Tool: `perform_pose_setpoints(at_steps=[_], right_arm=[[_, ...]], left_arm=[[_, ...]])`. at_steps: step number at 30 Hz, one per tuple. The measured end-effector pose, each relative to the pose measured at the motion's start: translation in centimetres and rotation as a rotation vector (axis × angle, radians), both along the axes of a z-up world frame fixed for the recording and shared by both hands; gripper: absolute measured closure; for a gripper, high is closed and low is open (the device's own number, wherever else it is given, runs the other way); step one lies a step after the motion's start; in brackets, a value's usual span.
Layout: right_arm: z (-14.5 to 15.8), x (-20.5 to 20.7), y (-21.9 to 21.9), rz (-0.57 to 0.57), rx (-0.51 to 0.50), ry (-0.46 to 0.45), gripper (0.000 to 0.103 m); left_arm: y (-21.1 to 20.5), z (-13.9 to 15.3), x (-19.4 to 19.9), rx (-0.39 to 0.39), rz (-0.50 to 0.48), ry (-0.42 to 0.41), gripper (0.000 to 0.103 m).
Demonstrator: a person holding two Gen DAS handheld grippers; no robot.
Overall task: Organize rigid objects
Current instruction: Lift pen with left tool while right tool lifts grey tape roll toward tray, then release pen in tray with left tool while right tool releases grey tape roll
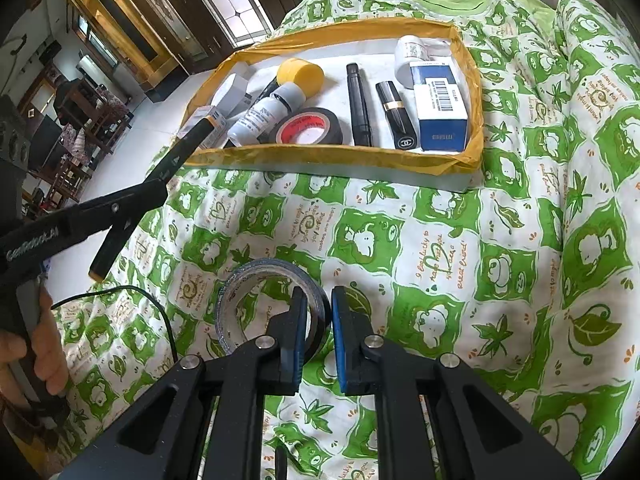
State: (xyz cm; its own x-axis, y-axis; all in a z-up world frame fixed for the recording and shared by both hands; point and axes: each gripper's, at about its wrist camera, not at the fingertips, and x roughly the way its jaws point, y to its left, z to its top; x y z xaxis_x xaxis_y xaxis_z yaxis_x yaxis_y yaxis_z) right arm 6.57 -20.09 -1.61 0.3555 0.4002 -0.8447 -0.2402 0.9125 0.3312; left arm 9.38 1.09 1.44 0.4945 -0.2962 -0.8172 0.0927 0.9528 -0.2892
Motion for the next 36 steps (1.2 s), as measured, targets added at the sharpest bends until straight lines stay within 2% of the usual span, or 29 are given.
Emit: perform_pose_setpoints(at_steps=[16, 36], right_arm=[[1.7, 2.2, -2.8, -0.091, 0.033, -0.04, 0.091], [2.9, 6.4, -2.4, -0.111, 0.004, -0.076, 0.091]], left_arm=[[0.8, -0.3, 2.9, 0.007, 0.028, -0.001, 0.089], [1.8, -2.4, 6.8, -0.039, 0.071, 0.061, 0.089]])
